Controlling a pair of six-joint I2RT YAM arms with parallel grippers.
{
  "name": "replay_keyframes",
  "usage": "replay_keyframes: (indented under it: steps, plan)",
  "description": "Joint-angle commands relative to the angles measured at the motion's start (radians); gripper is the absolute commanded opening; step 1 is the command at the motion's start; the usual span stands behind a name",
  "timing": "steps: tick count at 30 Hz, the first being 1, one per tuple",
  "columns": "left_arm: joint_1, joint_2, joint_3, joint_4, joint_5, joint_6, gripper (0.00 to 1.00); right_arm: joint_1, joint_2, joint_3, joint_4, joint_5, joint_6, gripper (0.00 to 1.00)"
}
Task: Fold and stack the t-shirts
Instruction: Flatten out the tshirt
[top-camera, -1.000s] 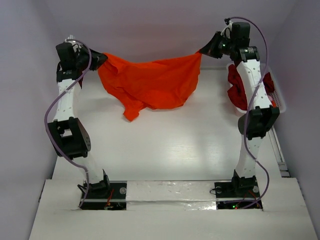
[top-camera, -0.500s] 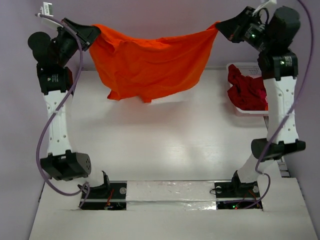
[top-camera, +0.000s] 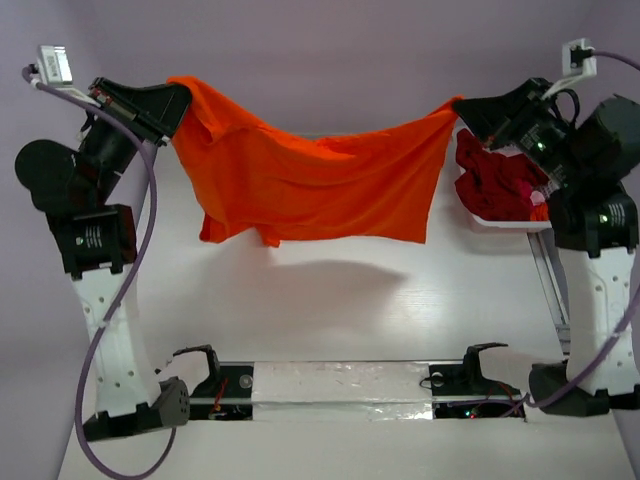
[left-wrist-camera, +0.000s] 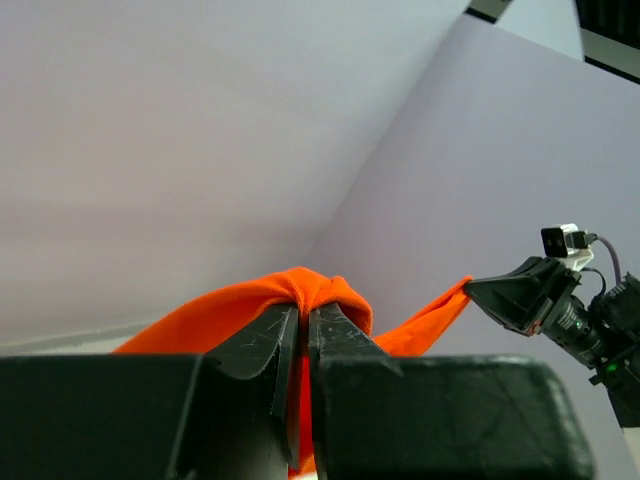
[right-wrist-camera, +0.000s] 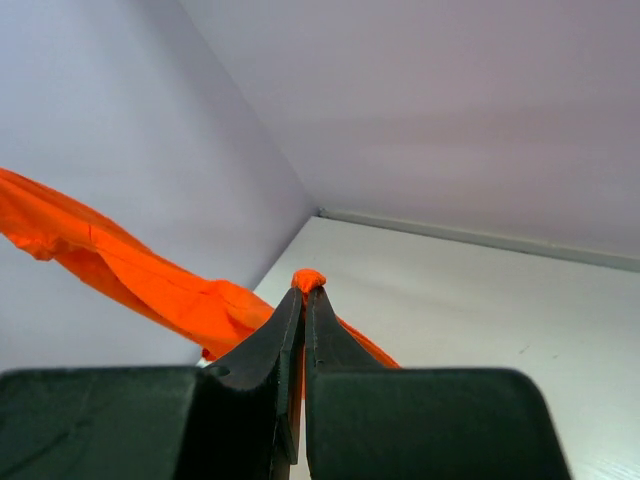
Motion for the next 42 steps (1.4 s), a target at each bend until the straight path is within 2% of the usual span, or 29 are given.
replay_keyframes:
  steps: [1, 7, 12, 19, 24, 29, 32, 37, 42]
  plan:
    - [0.005, -0.103, 0.011, 0.050, -0.013, 0.022, 0.00, 0.000, -0.138, -0.061, 0.136, 0.006, 0.024, 0.00]
    - [0.005, -0.199, 0.018, 0.009, -0.059, 0.030, 0.00, 0.000, -0.297, -0.173, 0.209, 0.017, 0.065, 0.00]
    - [0.005, -0.191, 0.011, -0.025, -0.094, 0.042, 0.00, 0.000, -0.302, -0.149, 0.182, 0.038, 0.064, 0.00]
    - [0.005, -0.049, -0.038, -0.055, -0.183, 0.061, 0.00, 0.000, -0.138, -0.060, 0.122, 0.087, 0.030, 0.00]
    - [0.014, 0.140, -0.015, -0.048, -0.244, 0.058, 0.00, 0.000, 0.089, 0.043, 0.110, 0.095, 0.026, 0.00]
    - [0.026, 0.312, 0.086, -0.020, -0.232, 0.021, 0.00, -0.009, 0.316, 0.298, 0.047, 0.095, 0.021, 0.00]
    - [0.026, 0.372, 0.141, -0.014, -0.221, 0.015, 0.00, -0.009, 0.420, 0.386, 0.030, 0.090, 0.030, 0.00]
    - [0.026, 0.363, 0.163, -0.011, -0.208, 0.015, 0.00, -0.009, 0.451, 0.434, 0.032, 0.077, 0.044, 0.00]
    - [0.026, 0.273, 0.138, -0.022, -0.191, 0.015, 0.00, -0.009, 0.342, 0.303, 0.050, 0.086, 0.027, 0.00]
